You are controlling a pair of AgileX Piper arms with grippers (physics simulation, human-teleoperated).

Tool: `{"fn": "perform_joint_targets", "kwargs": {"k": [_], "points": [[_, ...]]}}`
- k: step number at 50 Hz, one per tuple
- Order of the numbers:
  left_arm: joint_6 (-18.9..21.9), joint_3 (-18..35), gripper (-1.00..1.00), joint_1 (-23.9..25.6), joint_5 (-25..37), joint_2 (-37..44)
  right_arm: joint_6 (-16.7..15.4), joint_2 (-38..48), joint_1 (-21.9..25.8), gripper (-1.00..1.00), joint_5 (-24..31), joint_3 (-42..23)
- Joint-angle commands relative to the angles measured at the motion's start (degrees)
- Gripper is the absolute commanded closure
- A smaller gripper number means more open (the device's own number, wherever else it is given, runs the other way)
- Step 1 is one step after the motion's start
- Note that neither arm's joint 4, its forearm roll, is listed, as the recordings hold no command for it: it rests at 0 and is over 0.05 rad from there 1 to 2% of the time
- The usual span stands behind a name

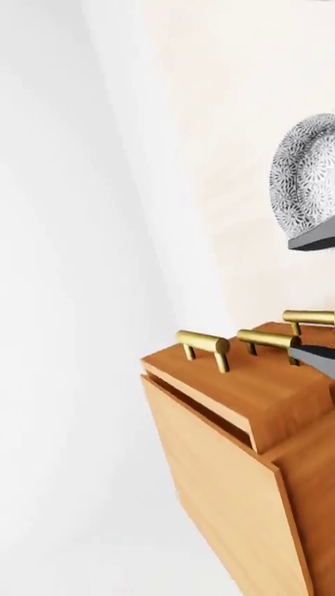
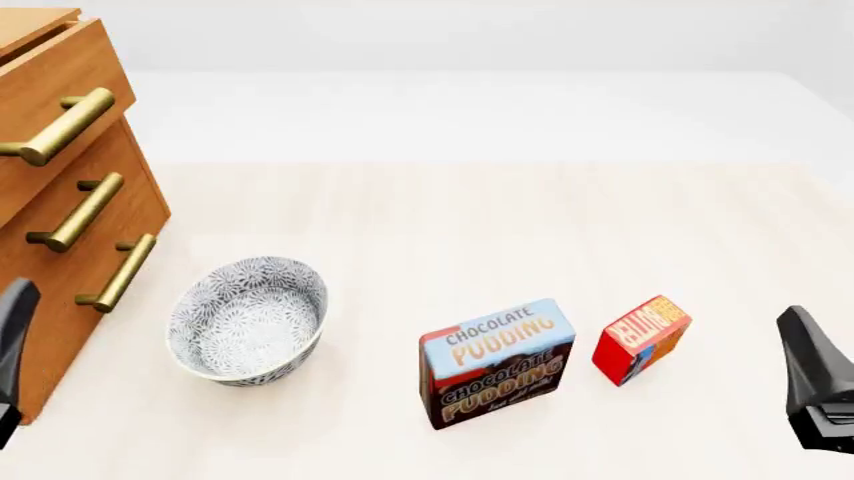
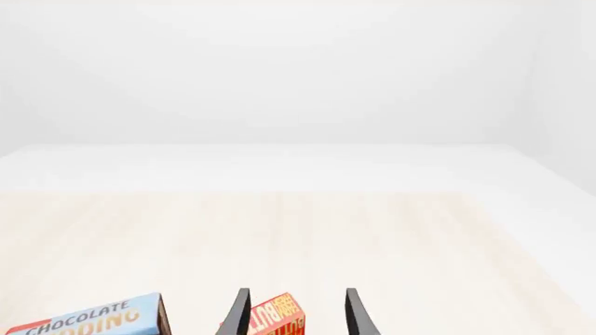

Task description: Put the butter at the back in the top drawer of the cabinet and close it.

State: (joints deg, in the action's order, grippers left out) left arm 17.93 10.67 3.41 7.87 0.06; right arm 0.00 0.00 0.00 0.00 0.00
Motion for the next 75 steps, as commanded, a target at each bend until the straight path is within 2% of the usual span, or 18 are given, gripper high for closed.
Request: {"fn": "perform_joint_targets", "kwargs": {"k": [1,8,9,12,13,30,35,46,68,75], "points": [[5.2,3.1,-1.0,0.8,3.0,-0.1,0.0,0.0,0.0,-1.0,0.0,0.0],[8.5,4.2,-1.0,1.4,5.1,-0.1,0.0,0.0,0.0,-1.0,0.0,0.0],[11.8,5.2,-1.0,2.1,6.0,0.0,0.0,0.0,0.0,-1.0,0.0,0.0],[14.5,5.4,-1.0,2.7,5.9,0.0,0.0,0.0,0.0,-1.0,0.0,0.0],[25.2,5.9,-1.0,5.6,4.1,2.9,0.0,0.0,0.0,-1.0,0.0,0.0],[29.0,5.1,-1.0,6.2,2.0,4.4,0.0,0.0,0.0,-1.0,0.0,0.0],[32.2,4.0,-1.0,6.4,0.8,4.5,0.0,0.0,0.0,-1.0,0.0,0.0],[34.6,4.5,-1.0,6.9,-0.7,6.1,0.0,0.0,0.0,-1.0,0.0,0.0],[41.6,4.3,-1.0,8.4,-7.3,12.7,0.0,0.0,0.0,-1.0,0.0,0.0],[43.1,5.2,-1.0,9.1,-7.4,14.1,0.0,0.0,0.0,-1.0,0.0,0.0]]}}
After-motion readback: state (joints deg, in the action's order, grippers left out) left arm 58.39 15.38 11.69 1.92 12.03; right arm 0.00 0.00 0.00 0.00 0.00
